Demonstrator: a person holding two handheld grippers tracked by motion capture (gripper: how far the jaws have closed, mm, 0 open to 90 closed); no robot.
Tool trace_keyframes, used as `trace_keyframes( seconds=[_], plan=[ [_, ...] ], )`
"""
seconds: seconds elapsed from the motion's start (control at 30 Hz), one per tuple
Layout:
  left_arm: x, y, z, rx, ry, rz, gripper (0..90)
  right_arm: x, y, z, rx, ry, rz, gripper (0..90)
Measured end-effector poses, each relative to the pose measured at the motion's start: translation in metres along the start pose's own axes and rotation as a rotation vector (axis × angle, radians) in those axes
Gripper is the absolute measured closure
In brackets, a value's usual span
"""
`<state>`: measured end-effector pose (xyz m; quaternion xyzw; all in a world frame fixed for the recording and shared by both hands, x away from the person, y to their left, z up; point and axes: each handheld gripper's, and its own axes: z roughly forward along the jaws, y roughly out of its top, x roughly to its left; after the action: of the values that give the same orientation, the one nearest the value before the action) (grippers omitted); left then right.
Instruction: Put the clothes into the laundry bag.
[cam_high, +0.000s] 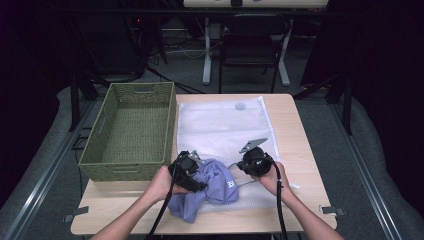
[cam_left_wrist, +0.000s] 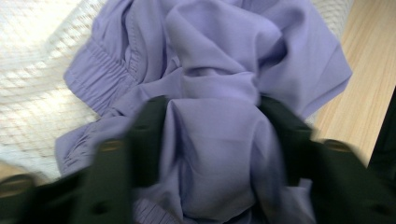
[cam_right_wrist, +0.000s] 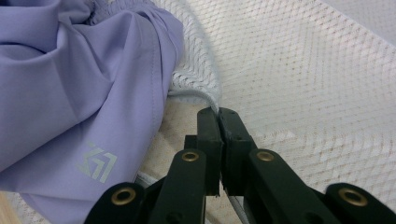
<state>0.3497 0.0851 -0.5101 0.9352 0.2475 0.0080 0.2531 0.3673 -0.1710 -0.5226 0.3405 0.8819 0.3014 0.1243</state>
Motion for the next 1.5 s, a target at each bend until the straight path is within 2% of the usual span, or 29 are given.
trace_keyframes(
  seconds=[0.1,0.17,0.23,0.27,0.33,0.4,0.47,0.5,0.57,0.67,0.73,0.77,0.87,0.9,0.97,1.07,1.13,1.2,1.23,1.27,1.3,1.43,1.5],
  plan=[
    [-0.003,0.002,-0.011,-0.029,0.009,0.002,24.0,0.001,0.001,-0.002,-0.004,-0.001,-0.006,88.4],
    [-0.007,0.003,-0.023,-0.063,0.013,-0.018,17.1,0.003,0.002,-0.003,-0.007,-0.002,-0.008,88.4],
    [-0.011,0.006,-0.032,-0.116,-0.015,-0.055,11.2,0.003,0.004,-0.003,-0.015,0.002,-0.004,88.4],
    [-0.013,0.009,-0.036,-0.13,-0.006,-0.05,8.4,0.002,0.004,-0.003,-0.019,0.004,-0.008,88.4],
    [-0.017,0.016,-0.036,-0.141,0.037,-0.024,6.8,0.001,0.006,-0.002,-0.021,0.005,-0.003,88.4],
    [-0.015,0.019,-0.025,-0.133,0.05,-0.032,7.1,0.001,0.006,-0.002,-0.017,0.005,0.0,88.4],
    [-0.009,0.019,-0.009,-0.096,0.053,-0.055,11.1,0.001,0.006,-0.001,-0.013,0.005,-0.004,88.4],
    [-0.006,0.018,-0.002,-0.069,0.046,-0.058,16.8,0.001,0.006,-0.001,-0.012,0.005,-0.006,88.4],
    [-0.002,0.015,0.012,-0.038,0.034,-0.078,17.6,0.001,0.006,-0.001,-0.014,0.003,-0.004,88.4],
    [0.002,0.012,0.024,-0.023,0.017,-0.08,23.0,0.002,0.006,0.0,-0.015,0.012,-0.003,88.4],
    [0.003,0.011,0.03,-0.041,0.017,-0.081,33.5,0.0,0.006,0.001,-0.012,0.019,-0.005,88.4],
    [0.003,0.011,0.033,-0.041,0.026,-0.081,42.9,0.0,0.005,0.001,-0.011,0.022,0.003,88.4],
    [0.003,0.01,0.039,-0.045,0.058,-0.046,64.1,0.0,0.005,0.0,-0.011,0.025,-0.002,88.4],
    [0.002,0.01,0.039,-0.056,0.054,-0.048,70.8,0.001,0.005,-0.001,-0.012,0.024,-0.002,88.5],
    [0.003,0.01,0.032,-0.086,0.039,-0.063,78.4,0.002,0.006,-0.003,-0.022,0.021,-0.015,88.4],
    [0.006,0.011,0.014,-0.181,0.0,-0.103,80.7,0.003,0.01,-0.007,-0.039,0.024,-0.007,88.4],
    [0.003,0.015,0.001,-0.245,-0.01,-0.106,80.8,0.003,0.014,-0.011,-0.058,0.019,-0.001,88.4],
    [-0.002,0.019,-0.008,-0.274,-0.023,-0.08,80.6,0.003,0.017,-0.016,-0.077,0.017,0.007,88.4],
    [-0.005,0.02,-0.009,-0.281,-0.043,-0.072,80.6,0.003,0.018,-0.018,-0.085,0.014,0.008,88.4],
    [-0.009,0.022,-0.006,-0.273,-0.033,-0.062,80.5,0.003,0.019,-0.019,-0.09,0.012,0.008,88.4],
    [-0.012,0.022,-0.001,-0.251,-0.043,-0.047,80.4,0.004,0.019,-0.02,-0.093,0.01,0.008,88.4],
    [-0.017,0.019,0.04,-0.1,-0.093,-0.026,79.1,0.007,0.02,-0.019,-0.09,0.011,0.008,88.5],
    [-0.019,0.018,0.052,-0.068,-0.086,-0.003,78.5,0.009,0.02,-0.02,-0.094,0.006,0.002,88.5]
  ],
)
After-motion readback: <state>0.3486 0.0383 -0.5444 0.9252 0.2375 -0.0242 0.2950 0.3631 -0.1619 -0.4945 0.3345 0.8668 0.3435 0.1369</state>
